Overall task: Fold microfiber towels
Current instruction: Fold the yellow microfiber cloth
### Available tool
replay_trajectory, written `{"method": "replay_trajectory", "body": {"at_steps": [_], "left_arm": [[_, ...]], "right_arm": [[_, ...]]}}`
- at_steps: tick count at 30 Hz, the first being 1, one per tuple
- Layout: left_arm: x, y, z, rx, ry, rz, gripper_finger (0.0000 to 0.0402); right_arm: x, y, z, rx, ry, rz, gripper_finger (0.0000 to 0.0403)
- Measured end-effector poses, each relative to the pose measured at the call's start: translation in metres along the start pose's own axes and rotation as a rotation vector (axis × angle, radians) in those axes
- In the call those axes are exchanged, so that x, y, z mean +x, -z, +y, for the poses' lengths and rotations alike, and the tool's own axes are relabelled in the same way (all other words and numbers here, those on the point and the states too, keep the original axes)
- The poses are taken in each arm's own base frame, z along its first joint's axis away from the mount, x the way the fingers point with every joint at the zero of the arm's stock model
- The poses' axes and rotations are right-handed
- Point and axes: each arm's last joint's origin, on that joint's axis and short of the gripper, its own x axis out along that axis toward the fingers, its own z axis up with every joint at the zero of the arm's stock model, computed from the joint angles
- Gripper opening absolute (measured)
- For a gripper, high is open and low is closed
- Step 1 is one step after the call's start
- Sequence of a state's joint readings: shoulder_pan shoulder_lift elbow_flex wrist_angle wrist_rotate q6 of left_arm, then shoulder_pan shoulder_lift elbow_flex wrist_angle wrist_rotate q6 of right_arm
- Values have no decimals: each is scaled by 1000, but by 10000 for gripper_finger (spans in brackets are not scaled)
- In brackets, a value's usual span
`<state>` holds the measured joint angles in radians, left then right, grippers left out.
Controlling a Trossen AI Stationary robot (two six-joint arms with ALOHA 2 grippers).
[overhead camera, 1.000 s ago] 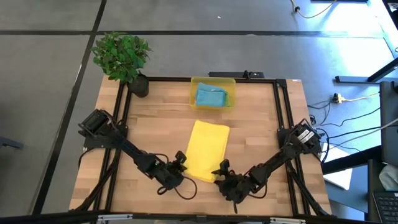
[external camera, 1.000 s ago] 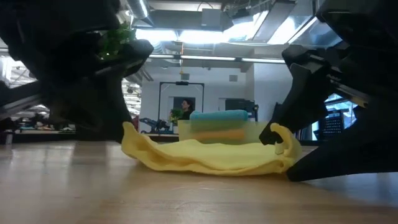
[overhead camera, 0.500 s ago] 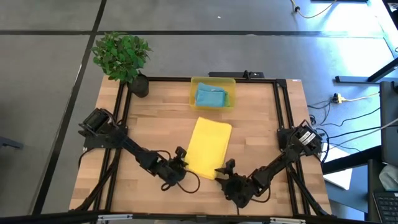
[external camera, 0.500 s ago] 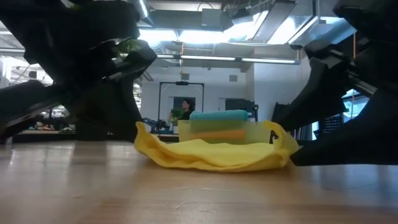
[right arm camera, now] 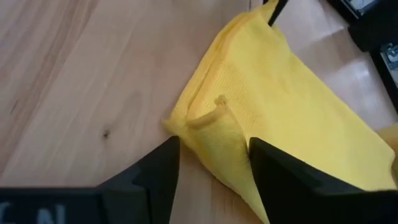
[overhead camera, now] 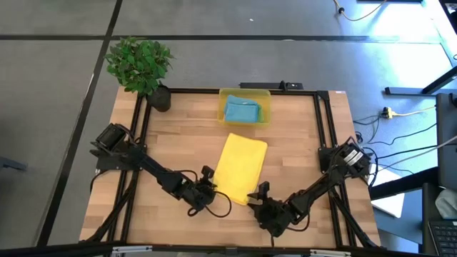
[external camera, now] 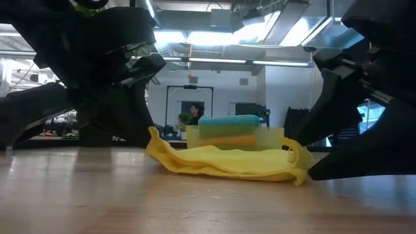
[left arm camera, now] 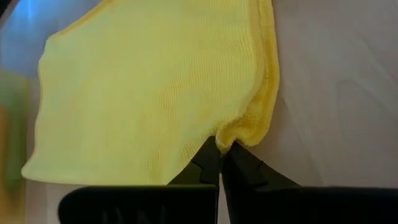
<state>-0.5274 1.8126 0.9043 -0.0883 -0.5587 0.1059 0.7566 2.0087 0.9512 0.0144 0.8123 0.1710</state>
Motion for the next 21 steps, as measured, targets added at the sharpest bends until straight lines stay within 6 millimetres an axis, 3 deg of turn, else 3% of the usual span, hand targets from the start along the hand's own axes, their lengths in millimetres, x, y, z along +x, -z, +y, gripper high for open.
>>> {"method": "replay_trajectory", "body": {"at_steps": [9,13,21], "left_arm": [[1,0,1,-8,23,-2,0],[2,-1,5,-33,18,-8,0],[-16,-11,19,-114,33,-83,0]], "right_arm": [[-2,5,-1,-73,-1,47,250],[4,3,-6,-77,-2,49,254],[8,2,-11,-71,10,55,255]]}}
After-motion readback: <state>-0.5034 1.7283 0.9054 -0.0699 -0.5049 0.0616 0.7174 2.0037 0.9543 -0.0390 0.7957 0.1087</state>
